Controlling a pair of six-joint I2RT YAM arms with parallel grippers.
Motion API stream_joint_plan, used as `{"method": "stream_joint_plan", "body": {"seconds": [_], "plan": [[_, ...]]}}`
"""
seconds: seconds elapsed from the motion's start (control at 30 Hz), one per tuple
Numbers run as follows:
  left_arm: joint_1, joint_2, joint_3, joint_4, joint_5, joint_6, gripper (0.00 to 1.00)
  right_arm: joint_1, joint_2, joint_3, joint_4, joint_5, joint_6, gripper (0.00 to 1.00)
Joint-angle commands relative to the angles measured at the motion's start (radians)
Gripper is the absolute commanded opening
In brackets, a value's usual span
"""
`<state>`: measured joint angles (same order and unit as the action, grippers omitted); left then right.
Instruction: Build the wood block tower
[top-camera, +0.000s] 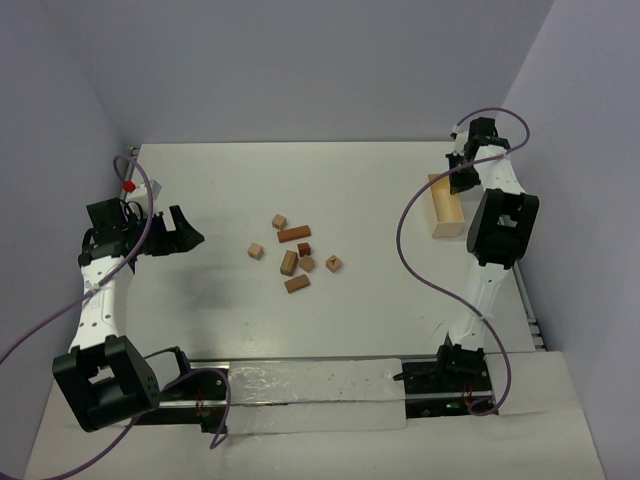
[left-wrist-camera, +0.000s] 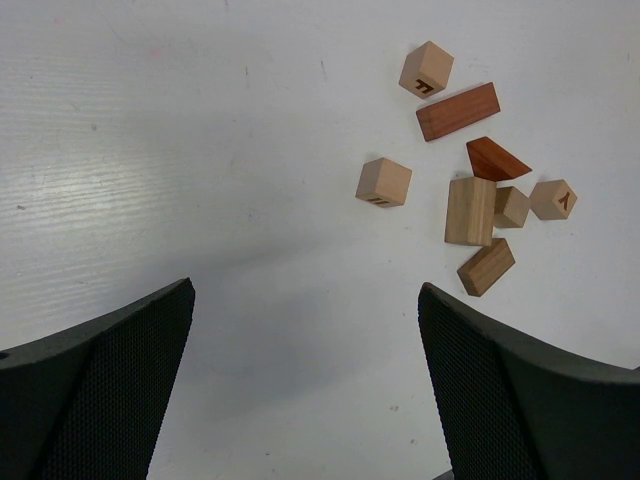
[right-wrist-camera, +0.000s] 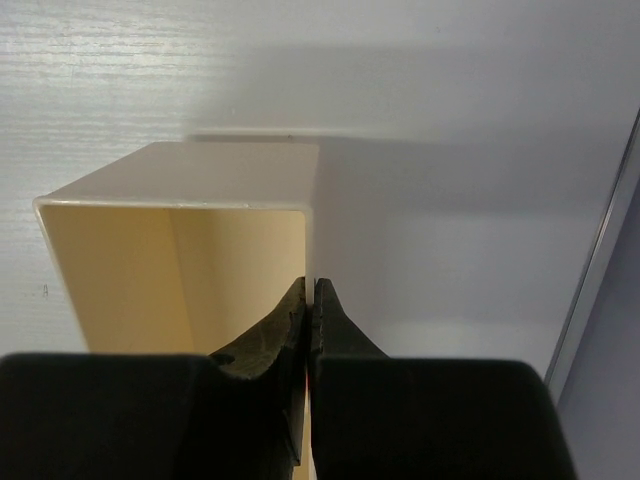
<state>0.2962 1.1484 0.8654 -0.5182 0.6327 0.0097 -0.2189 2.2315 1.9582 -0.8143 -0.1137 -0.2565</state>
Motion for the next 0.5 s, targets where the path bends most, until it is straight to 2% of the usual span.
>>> {"method": "stream_joint_plan", "body": {"seconds": [0.0,0.47], "plan": [[-0.002,-0.002,0.007,0.04,0.005,0.013,0.99,-0.01,0.017,-0.002,0.029,-0.021,0.017,0.05],[-0.002,0.001,0.009,0.041,-0.005,0.01,0.99,-0.011,0.057,0.007,0.013,-0.023,0.04,0.14]]}}
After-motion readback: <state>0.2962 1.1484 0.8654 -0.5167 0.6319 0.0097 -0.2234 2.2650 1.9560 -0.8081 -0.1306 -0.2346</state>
